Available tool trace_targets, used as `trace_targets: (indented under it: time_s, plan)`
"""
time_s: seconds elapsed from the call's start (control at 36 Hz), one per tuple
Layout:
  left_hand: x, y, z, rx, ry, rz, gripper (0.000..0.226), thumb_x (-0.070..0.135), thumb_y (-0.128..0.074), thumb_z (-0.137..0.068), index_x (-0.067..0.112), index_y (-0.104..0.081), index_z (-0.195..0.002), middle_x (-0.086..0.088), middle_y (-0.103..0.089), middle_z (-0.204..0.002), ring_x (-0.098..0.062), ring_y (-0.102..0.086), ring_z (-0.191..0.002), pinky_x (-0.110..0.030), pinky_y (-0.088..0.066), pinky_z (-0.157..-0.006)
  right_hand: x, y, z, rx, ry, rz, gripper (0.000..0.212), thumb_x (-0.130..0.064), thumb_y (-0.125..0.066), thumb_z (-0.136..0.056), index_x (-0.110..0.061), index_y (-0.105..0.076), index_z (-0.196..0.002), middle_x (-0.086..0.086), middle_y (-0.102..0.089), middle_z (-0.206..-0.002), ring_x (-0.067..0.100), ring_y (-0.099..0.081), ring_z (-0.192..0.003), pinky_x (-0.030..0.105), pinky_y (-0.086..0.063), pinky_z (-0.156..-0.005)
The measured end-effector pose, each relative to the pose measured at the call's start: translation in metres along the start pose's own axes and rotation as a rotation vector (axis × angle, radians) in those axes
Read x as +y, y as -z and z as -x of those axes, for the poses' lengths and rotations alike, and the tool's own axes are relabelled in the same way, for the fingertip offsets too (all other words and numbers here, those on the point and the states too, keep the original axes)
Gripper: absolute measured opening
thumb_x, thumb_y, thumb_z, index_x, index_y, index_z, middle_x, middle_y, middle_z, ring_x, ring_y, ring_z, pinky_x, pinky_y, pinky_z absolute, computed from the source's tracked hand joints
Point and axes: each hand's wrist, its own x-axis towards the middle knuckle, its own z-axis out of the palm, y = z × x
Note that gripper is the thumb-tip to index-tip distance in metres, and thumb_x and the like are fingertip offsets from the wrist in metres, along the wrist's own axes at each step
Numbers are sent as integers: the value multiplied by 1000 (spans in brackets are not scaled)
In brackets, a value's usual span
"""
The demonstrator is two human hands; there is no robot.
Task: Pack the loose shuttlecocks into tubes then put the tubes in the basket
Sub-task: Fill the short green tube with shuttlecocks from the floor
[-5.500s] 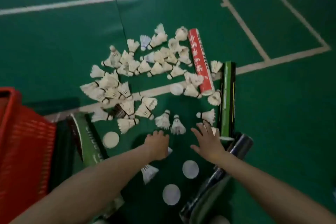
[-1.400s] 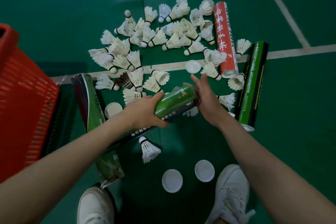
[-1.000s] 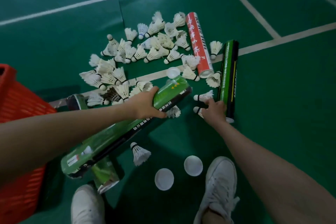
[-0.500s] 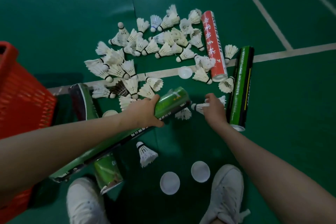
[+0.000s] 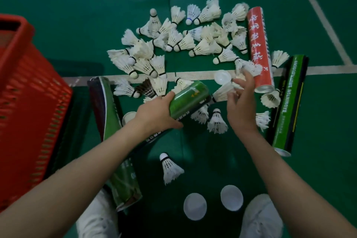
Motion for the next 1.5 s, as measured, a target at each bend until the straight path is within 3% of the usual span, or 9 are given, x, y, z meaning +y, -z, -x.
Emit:
trace_targets:
  time_s: [0.14,0.33,0.47,0.56,0.72,0.92,1.03,1.22,1.5]
  plan:
    - [-14,-5,16,46,14,-102,89,58,-71,-68,33,-25,-139,-4,-53,-108,-27,-55,-90,-31,-44,-68,-10,-4,14,168,-65,-181,41,-5,-50,-95,-17,-40,-133,3,-57,-117,8,-54,-107,3,-38,-88]
    - [-13,-17,33,134,3,-45,94,62,-68,-69,34,-19,-144,-4,-54,-112,-29,-57,-97,-36,-49,-77,-14,-10,17,-8,-198,-301,32,-7,-51,-95,-28,-50,-119,5,-62,-116,15,-60,-107,36,-50,-97]
    - [-7,-21,38,154,-23,-44,96,66,-65,-70,35,-16,-145,-2,-54,-113,-28,-56,-102,-32,-42,-74,-18,-13,30,-133,-199,-313,29,-10,-46,-98,-26,-53,-122,-12,-57,-114,-8,-53,-105,19,-44,-95]
    - [-7,-21,38,152,-40,-72,92,66,-65,-69,35,-19,-142,-2,-54,-109,-26,-56,-100,-32,-43,-71,-18,-14,35,-145,-179,-289,24,-23,-40,-102,-27,-54,-120,-13,-54,-118,-3,-50,-111,18,-39,-98]
    - [1,-23,36,173,-87,-63,91,64,-66,-68,34,-21,-142,-2,-54,-112,-27,-56,-102,-33,-46,-72,-22,-15,37,-307,-312,-422,44,-44,-24,-102,-31,-42,-139,-18,-51,-125,-5,-48,-113,10,-34,-91]
    - [14,-23,19,149,-101,-76,92,63,-69,-67,32,-25,-141,-4,-54,-110,-29,-58,-92,-34,-48,-69,-11,-8,28,-293,-387,-608,52,-58,-28,-95,-24,-55,-124,-2,-62,-123,6,-58,-112,22,-44,-94]
    - [30,-26,2,112,-107,-100,88,61,-69,-69,29,-27,-139,-5,-54,-104,-26,-55,-85,-30,-41,-63,20,9,-11,-184,-290,-124,39,-38,-41,-100,-15,-52,-129,0,-53,-131,15,-47,-122,26,-35,-96]
    - [56,-33,-33,12,-133,-168,89,63,-67,-70,24,-27,-139,-4,-53,-98,-24,-56,-80,-29,-42,-60,89,57,-56,-508,-78,852,62,-43,-62,-87,-15,-39,-137,13,-39,-140,30,-29,-132,41,-27,-107]
    - [81,-45,-51,-42,-136,-182,88,63,-69,-69,24,-29,-137,-3,-55,-94,-23,-58,-79,-31,-47,-63,116,56,-30,-607,-134,1166,38,-16,-49,-90,-8,-42,-126,17,-43,-132,34,-34,-126,48,-29,-106]
